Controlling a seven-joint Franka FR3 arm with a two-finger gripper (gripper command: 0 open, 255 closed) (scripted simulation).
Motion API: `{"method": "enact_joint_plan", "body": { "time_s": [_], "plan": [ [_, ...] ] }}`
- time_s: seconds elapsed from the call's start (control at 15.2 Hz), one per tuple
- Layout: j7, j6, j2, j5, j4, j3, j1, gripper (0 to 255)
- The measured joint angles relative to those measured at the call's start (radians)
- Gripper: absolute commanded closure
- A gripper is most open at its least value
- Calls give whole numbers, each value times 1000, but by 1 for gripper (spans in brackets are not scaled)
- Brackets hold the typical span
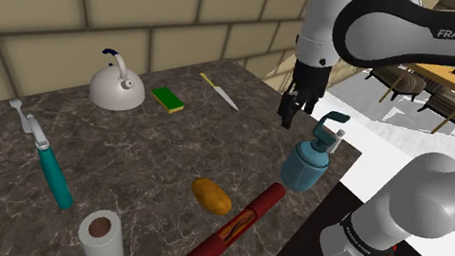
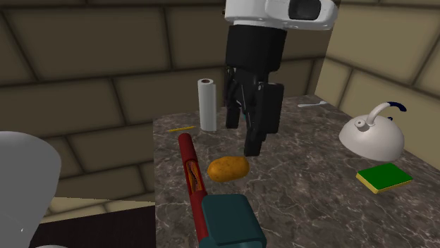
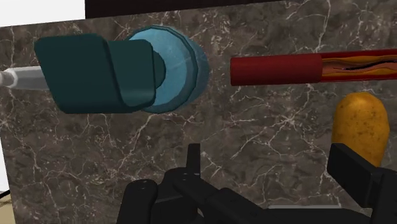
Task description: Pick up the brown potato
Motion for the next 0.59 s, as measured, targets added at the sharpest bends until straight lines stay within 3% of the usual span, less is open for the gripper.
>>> {"method": "enact_joint_plan", "body": {
  "time_s": [0.59],
  "plan": [
    [290, 160, 316, -74, 79, 244, -2, 0]
  ]
}}
